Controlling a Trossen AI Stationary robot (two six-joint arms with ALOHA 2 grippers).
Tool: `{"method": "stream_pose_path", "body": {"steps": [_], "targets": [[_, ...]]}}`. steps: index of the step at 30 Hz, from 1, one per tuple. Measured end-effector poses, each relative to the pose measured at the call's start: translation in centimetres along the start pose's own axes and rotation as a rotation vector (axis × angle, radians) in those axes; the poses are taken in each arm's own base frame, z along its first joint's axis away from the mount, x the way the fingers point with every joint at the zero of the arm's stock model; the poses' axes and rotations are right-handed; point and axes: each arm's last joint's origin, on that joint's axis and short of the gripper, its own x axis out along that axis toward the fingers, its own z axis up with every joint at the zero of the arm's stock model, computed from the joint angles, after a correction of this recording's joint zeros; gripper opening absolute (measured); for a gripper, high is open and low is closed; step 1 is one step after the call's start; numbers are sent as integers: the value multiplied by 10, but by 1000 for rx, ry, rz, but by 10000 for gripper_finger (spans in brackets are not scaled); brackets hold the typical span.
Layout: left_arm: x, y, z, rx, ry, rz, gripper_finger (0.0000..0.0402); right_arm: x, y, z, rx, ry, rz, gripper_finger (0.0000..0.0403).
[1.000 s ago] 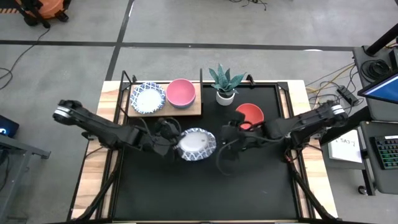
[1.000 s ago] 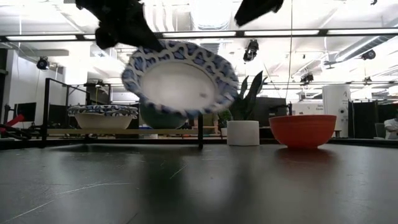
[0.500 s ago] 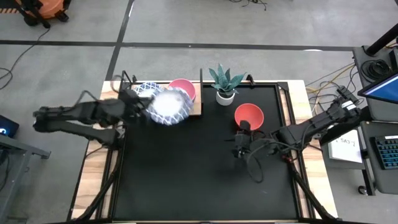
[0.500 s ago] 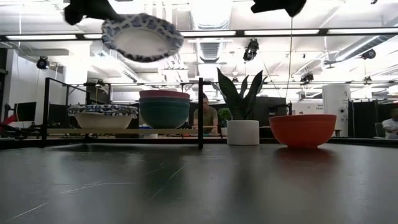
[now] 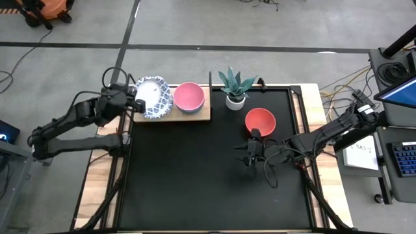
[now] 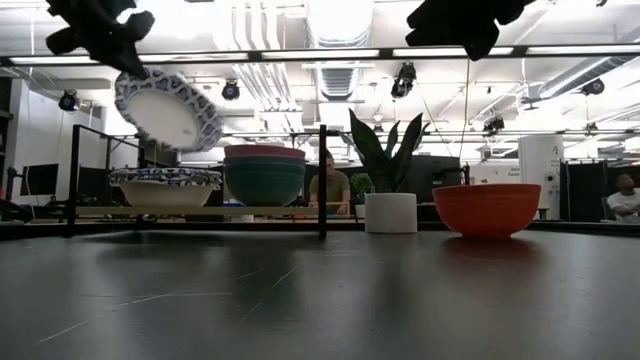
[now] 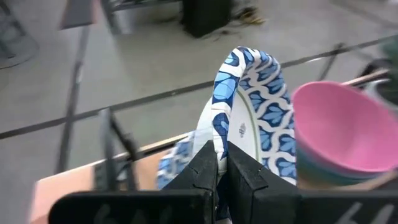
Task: Place and stack bowls onto a shelf
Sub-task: Stack the white patterned bowl on top of the other white patterned bowl on the shelf
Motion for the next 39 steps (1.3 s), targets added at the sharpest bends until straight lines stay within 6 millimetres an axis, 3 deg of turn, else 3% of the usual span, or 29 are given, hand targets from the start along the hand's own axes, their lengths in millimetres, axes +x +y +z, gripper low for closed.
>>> {"method": "stream_pose_path", "body": {"steps": [14,31,35,39], "targets": [[13,-6,-1,37,56,68,28,0,0,0,8,2,3,148],[17,-10,-1,59,66,51,143,0,0,0,7,4,4,148],[17,-11,-5,79,132,-5,143,0,0,0,8,4,4,148],[20,-9,-16,104,237,46,125,0,0,-1,18,6,3,148]]}}
